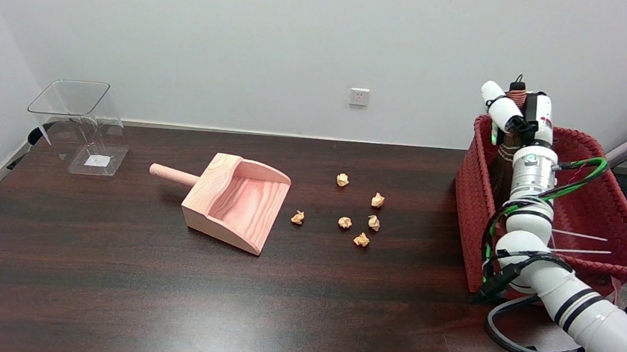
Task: Pick up the broom.
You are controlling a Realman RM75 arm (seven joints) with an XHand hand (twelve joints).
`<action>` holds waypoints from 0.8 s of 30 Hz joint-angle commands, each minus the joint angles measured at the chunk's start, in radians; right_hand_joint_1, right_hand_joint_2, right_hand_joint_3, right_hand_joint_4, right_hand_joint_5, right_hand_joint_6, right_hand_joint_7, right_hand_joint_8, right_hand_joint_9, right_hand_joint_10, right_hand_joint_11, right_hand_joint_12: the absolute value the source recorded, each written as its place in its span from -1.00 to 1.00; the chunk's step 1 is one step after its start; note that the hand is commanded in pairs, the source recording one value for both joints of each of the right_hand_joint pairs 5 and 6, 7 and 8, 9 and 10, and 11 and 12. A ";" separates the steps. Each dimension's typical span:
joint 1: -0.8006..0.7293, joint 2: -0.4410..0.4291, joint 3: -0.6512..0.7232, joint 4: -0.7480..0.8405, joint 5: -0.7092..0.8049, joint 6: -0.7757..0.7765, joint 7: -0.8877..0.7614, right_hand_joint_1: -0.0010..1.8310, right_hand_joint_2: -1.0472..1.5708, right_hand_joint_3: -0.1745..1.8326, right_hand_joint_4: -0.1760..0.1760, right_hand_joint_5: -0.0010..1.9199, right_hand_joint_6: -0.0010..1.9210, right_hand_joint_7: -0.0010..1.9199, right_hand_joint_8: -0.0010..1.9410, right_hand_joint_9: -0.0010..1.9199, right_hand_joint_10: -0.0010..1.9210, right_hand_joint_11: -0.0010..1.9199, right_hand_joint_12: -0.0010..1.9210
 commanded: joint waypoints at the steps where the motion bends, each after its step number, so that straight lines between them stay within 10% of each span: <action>1: -0.023 -0.002 0.007 0.101 -0.107 0.130 0.059 -0.12 0.94 -0.74 0.00 1.00 1.00 1.00 0.98 1.00 1.00 1.00 1.00; 9: -0.056 -0.005 0.034 0.225 -0.187 0.175 0.049 -0.12 1.00 -0.35 0.00 1.00 1.00 1.00 0.98 1.00 1.00 1.00 1.00; 24: -0.135 -0.019 -0.011 0.609 -0.306 0.270 -0.297 -0.10 1.00 -0.35 0.00 1.00 1.00 1.00 0.98 1.00 1.00 1.00 1.00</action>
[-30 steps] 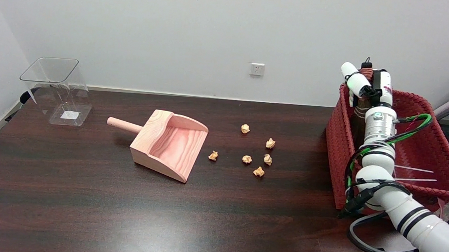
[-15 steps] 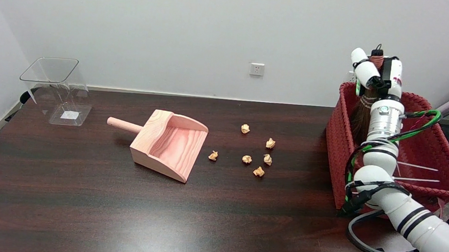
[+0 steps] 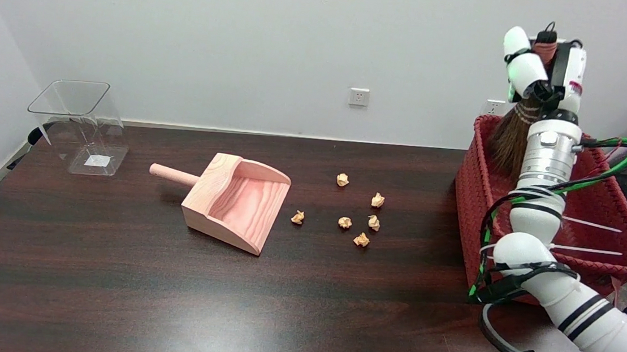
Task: Pick up the broom.
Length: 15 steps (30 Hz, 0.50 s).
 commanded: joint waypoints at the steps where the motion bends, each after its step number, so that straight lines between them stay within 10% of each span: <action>1: -0.074 -0.013 -0.050 0.376 -0.139 0.118 -0.310 -0.10 1.00 -0.35 0.00 1.00 1.00 1.00 0.98 1.00 1.00 1.00 1.00; 15: 0.044 -0.187 -0.217 0.367 -0.347 0.179 -0.380 -0.06 1.00 -0.28 0.00 1.00 1.00 1.00 0.98 1.00 1.00 1.00 1.00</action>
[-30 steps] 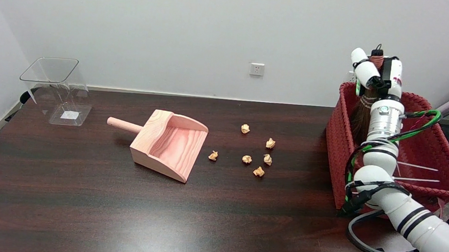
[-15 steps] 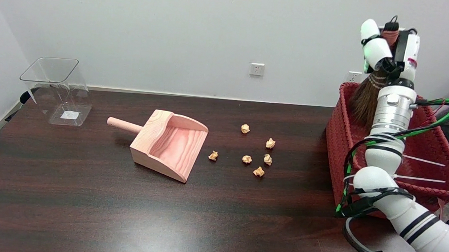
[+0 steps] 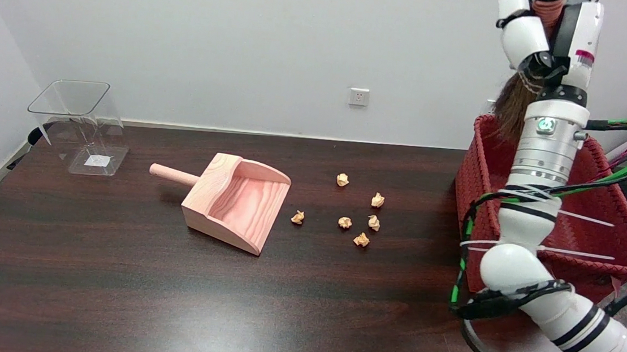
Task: Pick up the broom.
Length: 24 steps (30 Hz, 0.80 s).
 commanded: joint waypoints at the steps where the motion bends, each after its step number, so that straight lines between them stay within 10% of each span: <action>1: 0.064 -0.172 -0.156 0.111 -0.218 0.071 -0.172 -0.06 1.00 -0.27 0.00 1.00 1.00 1.00 0.98 1.00 1.00 1.00 1.00; 24: 0.300 -0.405 -0.235 -0.413 -0.394 0.081 -0.137 -0.11 1.00 -0.34 0.00 1.00 1.00 1.00 0.98 1.00 1.00 1.00 1.00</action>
